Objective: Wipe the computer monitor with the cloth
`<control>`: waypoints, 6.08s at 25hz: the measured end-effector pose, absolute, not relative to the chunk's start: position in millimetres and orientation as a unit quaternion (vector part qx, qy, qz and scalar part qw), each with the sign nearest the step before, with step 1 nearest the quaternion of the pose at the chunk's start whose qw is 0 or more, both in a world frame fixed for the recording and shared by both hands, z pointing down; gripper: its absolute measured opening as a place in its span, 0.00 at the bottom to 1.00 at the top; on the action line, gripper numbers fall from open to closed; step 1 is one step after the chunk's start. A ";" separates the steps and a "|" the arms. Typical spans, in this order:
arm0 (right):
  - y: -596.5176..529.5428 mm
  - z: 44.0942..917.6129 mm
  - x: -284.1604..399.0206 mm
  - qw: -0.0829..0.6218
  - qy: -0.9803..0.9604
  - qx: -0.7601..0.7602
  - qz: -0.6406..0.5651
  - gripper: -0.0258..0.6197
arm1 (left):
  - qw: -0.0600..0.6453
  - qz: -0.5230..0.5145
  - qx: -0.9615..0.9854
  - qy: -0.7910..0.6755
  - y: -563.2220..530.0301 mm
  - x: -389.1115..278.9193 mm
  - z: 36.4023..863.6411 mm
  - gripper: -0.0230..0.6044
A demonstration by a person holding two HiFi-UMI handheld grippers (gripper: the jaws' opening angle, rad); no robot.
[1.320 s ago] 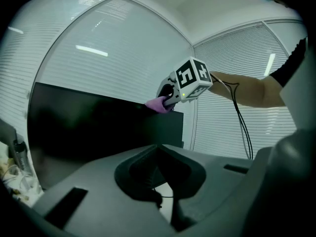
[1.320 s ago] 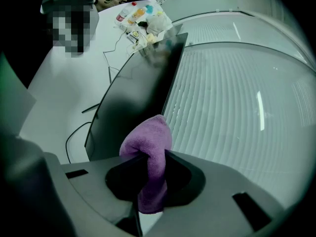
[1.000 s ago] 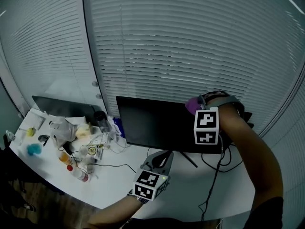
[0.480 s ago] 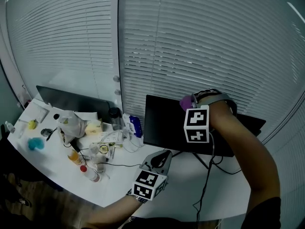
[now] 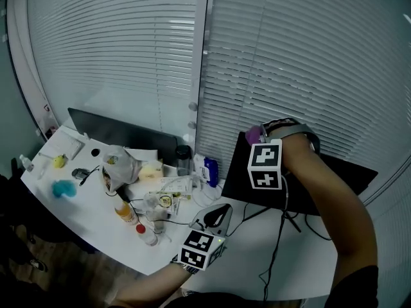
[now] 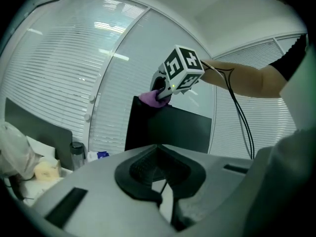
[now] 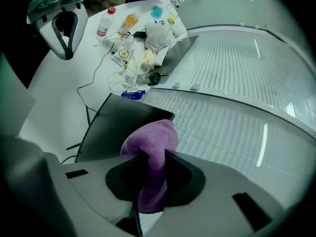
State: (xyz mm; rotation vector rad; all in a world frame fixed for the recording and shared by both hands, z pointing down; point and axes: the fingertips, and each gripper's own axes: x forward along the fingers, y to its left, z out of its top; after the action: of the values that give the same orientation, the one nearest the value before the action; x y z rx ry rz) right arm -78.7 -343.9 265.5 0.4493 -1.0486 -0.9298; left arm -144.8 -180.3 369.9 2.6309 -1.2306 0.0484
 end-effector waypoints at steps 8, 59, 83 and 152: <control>-347.5 266.6 -122.4 0.749 -0.463 0.196 -0.431 0.16 | 0.119 0.010 0.897 -0.425 -180.2 -183.9 372.6 0.05; -340.8 293.5 -145.9 -0.141 -0.817 0.409 0.380 0.16 | 0.138 0.044 0.900 -0.412 -177.1 -182.4 407.1 0.05; -333.0 442.1 -133.9 -0.095 -0.773 0.419 0.467 0.16 | 0.193 0.098 0.882 -0.419 -166.8 -172.0 483.3 0.05; -85.2 453.4 -10.6 0.053 -0.760 0.617 0.196 0.16 | 0.215 0.116 0.907 -0.343 -106.7 -105.7 478.4 0.05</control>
State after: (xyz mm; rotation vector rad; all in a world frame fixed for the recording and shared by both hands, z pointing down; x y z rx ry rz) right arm -10.6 -85.2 453.4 1.8766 -2.3105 0.5951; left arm -105.7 -106.7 478.4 2.5150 -0.9514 0.3224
